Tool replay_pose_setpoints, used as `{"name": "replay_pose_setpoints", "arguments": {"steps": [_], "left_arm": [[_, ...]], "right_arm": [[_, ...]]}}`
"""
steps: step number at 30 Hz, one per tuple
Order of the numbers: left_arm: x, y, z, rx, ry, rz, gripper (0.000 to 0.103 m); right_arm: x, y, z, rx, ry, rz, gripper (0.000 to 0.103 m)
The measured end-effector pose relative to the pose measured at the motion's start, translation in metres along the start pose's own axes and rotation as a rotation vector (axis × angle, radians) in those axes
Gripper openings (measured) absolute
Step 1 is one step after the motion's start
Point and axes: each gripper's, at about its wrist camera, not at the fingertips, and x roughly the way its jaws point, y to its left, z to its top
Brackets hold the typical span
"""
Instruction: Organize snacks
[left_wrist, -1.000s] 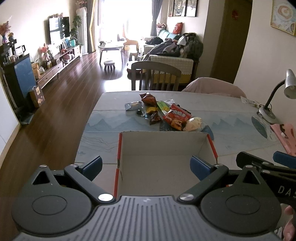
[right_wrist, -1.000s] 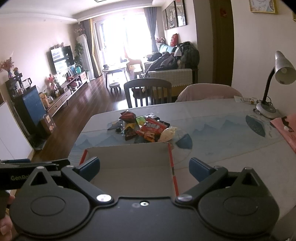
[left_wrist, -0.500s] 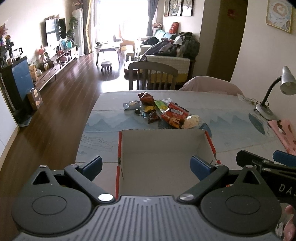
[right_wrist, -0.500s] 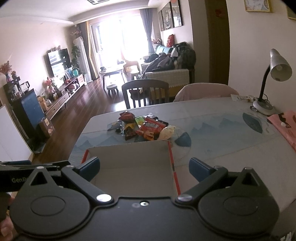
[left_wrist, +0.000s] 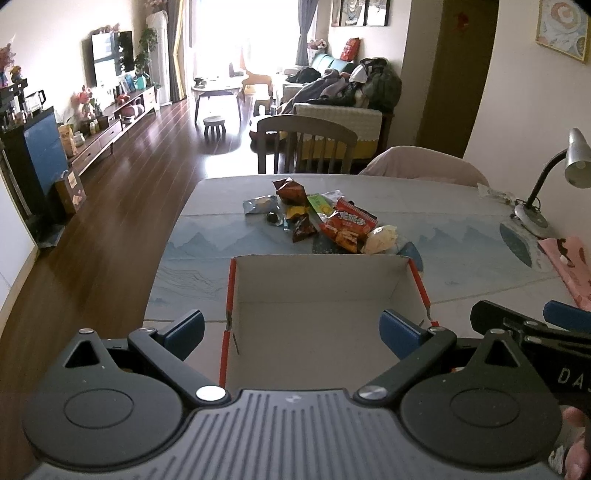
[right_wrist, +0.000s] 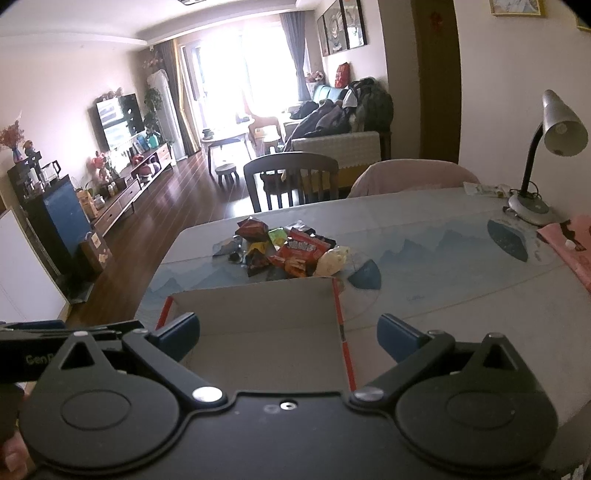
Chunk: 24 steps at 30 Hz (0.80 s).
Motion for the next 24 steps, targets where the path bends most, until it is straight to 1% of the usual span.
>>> {"name": "replay_pose_setpoints", "arguments": {"steps": [6, 11, 14, 16, 18, 21, 24], "left_arm": [[0.02, -0.009, 0.008, -0.025, 0.039, 0.009, 0.102], [0.035, -0.018, 0.022, -0.004, 0.045, 0.026, 0.102], [0.045, -0.023, 0.032, 0.007, 0.049, 0.033, 0.102], [0.056, -0.025, 0.041, 0.015, 0.066, 0.041, 0.102], [0.066, -0.025, 0.051, 0.007, 0.089, 0.032, 0.102], [0.079, -0.024, 0.071, -0.007, 0.125, 0.005, 0.102], [0.089, -0.027, 0.091, 0.012, 0.135, -0.007, 0.102]], "right_arm": [[0.016, -0.012, 0.009, -0.02, 0.023, 0.027, 0.103], [0.038, -0.026, 0.025, -0.032, 0.053, 0.058, 0.102], [0.053, -0.035, 0.038, -0.038, 0.057, 0.047, 0.102], [0.065, -0.042, 0.049, -0.038, 0.075, 0.036, 0.102], [0.076, -0.05, 0.059, -0.033, 0.087, 0.036, 0.102], [0.093, -0.064, 0.077, -0.007, 0.135, 0.068, 0.1], [0.106, -0.074, 0.099, 0.008, 0.156, 0.078, 0.099]]}}
